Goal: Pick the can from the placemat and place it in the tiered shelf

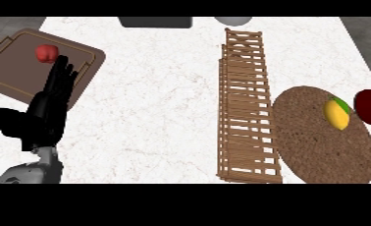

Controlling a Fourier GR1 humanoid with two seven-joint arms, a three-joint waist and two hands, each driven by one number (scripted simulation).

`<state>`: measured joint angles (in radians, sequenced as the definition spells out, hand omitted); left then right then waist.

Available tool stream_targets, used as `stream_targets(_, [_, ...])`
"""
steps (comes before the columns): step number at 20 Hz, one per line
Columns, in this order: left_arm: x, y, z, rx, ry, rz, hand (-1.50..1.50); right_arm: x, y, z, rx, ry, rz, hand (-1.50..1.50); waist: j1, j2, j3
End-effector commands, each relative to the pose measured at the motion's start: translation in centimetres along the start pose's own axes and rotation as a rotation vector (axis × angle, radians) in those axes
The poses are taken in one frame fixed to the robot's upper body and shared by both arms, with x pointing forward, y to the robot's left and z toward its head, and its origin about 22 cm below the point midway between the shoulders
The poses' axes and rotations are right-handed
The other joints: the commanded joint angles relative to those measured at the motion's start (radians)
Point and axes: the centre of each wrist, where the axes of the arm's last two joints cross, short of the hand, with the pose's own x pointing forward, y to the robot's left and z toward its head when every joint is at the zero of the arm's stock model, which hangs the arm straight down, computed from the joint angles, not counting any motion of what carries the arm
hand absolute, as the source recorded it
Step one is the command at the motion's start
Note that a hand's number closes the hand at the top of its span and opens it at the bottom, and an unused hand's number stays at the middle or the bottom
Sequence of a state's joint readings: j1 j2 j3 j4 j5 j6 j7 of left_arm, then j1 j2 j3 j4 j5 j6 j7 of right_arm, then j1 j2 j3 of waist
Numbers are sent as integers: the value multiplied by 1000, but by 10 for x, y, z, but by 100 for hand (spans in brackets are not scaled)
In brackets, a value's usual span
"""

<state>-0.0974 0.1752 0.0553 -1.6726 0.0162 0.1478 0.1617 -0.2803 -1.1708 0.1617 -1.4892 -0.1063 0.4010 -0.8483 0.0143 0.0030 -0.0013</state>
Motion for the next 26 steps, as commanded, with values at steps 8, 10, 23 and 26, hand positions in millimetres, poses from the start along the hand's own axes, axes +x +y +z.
stream_targets(8, [-6, -20, -3, -3, -3, -10, 0, -29, 26, -79, 22, -22, -197, 150, 5, 2, 1])
stream_targets(10, [7, 9, 2, 1, -1, -12, 0, -23, 31, -82, 2, -43, -198, 150, -5, -3, 1])
stream_targets(23, [-3, 7, 18, -6, 10, -3, 0, -34, 80, -161, -42, -91, -229, 150, -7, -4, 1])
stream_targets(26, [8, -2, 16, -18, 14, 3, 0, -44, 79, -193, -39, -66, -234, 150, 0, -2, 1])
